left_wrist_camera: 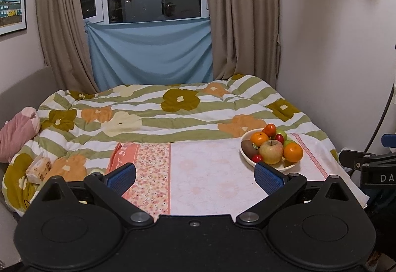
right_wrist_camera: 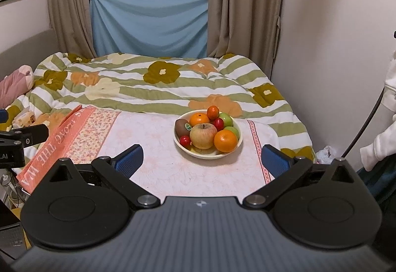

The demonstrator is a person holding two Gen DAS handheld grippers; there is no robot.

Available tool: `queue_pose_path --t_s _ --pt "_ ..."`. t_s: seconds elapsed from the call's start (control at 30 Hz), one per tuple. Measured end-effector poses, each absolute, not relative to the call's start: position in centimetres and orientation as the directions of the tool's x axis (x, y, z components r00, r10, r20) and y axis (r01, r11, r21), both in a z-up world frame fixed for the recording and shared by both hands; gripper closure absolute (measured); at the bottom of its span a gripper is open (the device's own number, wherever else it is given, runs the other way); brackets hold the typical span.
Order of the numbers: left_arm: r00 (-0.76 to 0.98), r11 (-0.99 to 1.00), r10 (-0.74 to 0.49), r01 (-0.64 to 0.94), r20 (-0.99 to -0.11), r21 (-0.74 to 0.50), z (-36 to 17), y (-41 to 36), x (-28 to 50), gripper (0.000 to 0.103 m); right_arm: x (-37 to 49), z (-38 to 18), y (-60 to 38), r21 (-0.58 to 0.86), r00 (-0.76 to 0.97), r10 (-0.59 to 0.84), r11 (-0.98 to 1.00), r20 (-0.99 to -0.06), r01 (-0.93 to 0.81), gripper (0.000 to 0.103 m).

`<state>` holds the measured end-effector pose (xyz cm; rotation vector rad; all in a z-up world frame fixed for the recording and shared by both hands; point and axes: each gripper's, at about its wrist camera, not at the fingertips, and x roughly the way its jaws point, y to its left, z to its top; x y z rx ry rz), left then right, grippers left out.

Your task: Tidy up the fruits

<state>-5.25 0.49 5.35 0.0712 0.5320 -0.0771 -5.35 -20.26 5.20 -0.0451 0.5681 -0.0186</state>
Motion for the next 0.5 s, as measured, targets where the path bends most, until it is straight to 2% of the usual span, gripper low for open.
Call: queue_pose_path --t_s 0.5 --pt "0.843 0.997 -0.044 0.072 -0.535 0.031 4.42 0.02 -4.46 0.0 -5.05 4.98 -20.25 -0.039 0.838 -0.021 0.999 -0.545 0.0 0.0"
